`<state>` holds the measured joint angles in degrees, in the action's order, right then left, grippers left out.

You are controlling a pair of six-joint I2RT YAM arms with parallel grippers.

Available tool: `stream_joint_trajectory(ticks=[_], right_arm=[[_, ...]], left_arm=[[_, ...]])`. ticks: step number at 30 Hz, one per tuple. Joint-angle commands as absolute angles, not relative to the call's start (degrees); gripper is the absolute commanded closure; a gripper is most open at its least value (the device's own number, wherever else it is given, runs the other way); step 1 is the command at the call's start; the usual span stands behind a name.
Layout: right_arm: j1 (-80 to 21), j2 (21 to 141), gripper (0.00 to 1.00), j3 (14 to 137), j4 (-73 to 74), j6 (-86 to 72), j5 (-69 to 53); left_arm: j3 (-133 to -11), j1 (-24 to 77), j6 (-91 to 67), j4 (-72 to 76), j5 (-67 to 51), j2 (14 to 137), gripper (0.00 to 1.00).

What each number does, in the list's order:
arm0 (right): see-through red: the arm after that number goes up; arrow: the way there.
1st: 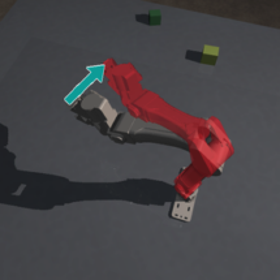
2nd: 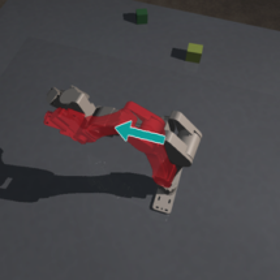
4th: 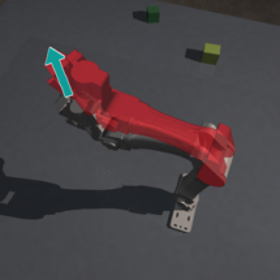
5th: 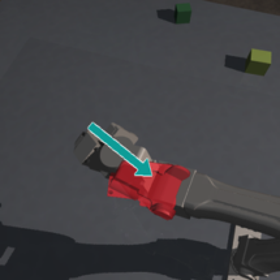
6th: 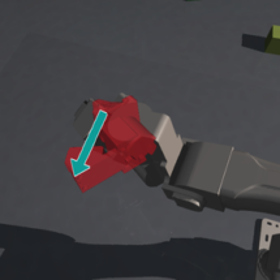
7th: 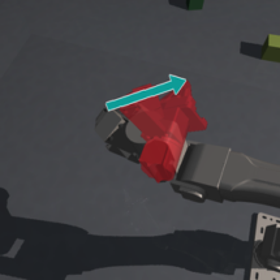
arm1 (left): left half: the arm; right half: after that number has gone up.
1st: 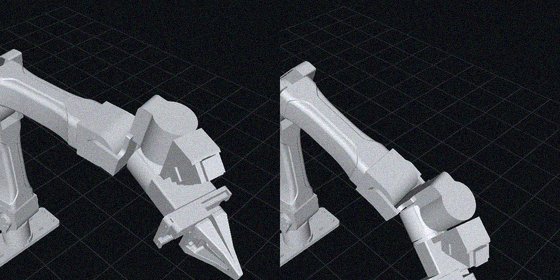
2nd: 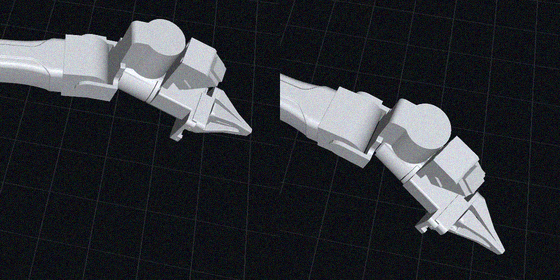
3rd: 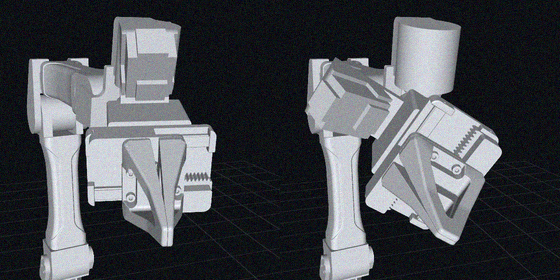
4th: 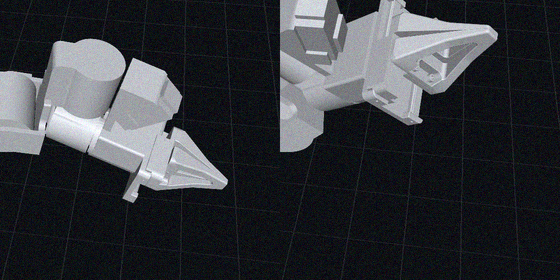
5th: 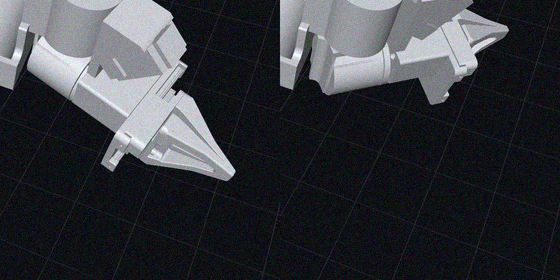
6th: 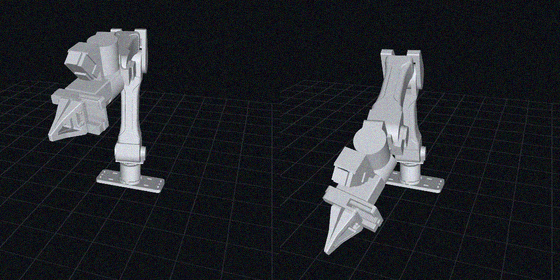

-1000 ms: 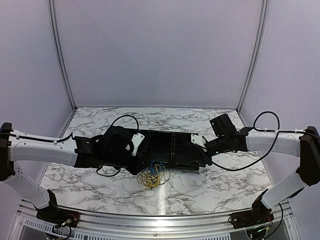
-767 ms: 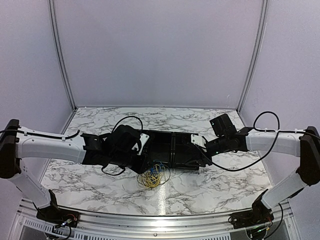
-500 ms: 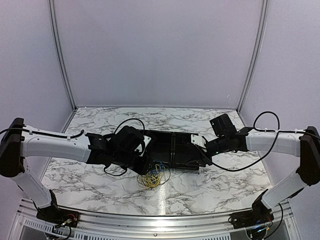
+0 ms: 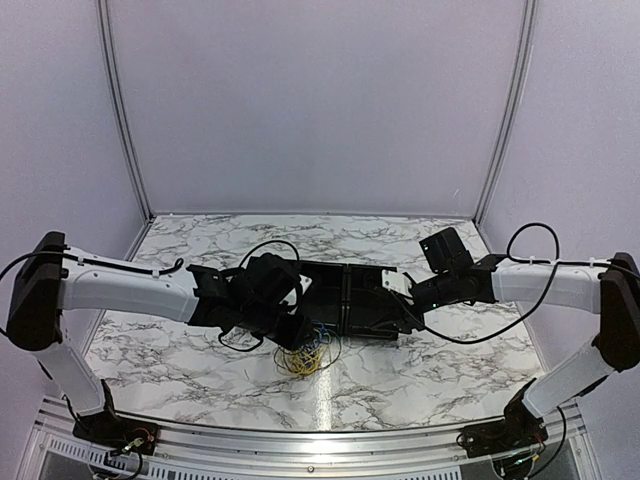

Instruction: Untangle the cables

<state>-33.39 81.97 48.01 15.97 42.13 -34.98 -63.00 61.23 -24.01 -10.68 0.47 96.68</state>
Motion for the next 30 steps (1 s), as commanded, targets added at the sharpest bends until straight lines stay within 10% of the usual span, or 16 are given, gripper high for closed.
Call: stream_joint_trajectory(ticks=[1,9,30], right_arm=[[-33.8,81.3,0.45,47.6,16.2,43.1,-34.1],[-33.8,81.5,0.45,47.6,16.3,43.3,-34.0],[-33.8,78.9,0.43,55.3,21.3,37.6,-43.5]], left_arm=[[-65.2,61.5,-23.2,-12.0,0.2,98.3,0.79],[-65.3,61.5,-23.0,-12.0,0.3,97.6,1.00],[-67.3,61.5,-20.8,-12.6,-2.5,79.6,1.00]])
